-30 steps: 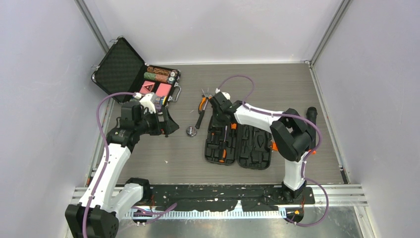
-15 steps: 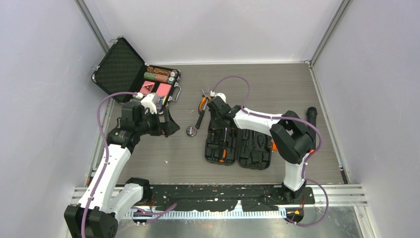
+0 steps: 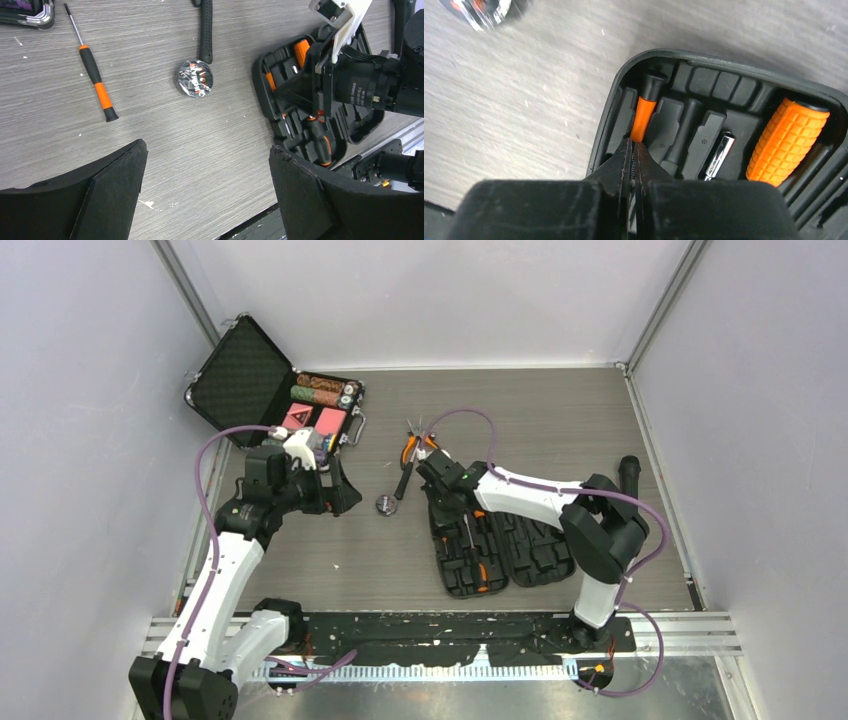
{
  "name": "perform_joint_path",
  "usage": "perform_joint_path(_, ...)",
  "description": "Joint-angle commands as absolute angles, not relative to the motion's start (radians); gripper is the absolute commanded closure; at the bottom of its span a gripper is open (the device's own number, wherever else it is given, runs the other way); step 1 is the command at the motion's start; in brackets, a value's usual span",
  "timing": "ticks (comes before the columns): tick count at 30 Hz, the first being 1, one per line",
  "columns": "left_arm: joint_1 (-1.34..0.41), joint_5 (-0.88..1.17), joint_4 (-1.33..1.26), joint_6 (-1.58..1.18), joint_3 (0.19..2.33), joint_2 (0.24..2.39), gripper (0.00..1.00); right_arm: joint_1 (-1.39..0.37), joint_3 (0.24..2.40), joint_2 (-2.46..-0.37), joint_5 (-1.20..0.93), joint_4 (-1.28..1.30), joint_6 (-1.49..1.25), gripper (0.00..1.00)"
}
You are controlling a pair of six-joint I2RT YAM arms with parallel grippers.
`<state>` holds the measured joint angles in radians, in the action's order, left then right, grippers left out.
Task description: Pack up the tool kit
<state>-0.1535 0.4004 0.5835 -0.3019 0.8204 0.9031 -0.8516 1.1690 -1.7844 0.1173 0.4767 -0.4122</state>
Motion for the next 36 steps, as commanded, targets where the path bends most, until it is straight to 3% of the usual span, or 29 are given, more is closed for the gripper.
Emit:
perform_joint_path(1, -0.158, 0.357, 0.580, -0.289, 0.821, 0.901, 0.08, -0.847, 1.269, -1.806, 0.079, 0.787, -0.374, 0.91)
perform_joint_path(9, -0.164, 0.225, 0.612, -0.352, 0.833, 0.942, 0.07, -0.803, 1.460, -1.665, 0.080, 0.772, -0.359, 0.79)
perform_joint_path(16, -0.184, 0.123, 0.617, -0.418, 0.859, 1.070, 0.08, -0.693, 1.256, -1.410, 0.047, 0.612, -0.376, 0.58)
perform_joint_path(24, -0.215, 0.030, 0.605, -0.430, 0.963, 1.298, 0.13, -0.603, 1.030, -1.260, -0.027, 0.522, -0.364, 0.56)
perform_joint_path(36, -0.215, -0.069, 0.623, -0.444, 1.123, 1.654, 0.43, -0.586, 0.919, -1.194, -0.042, 0.500, -0.346, 0.56)
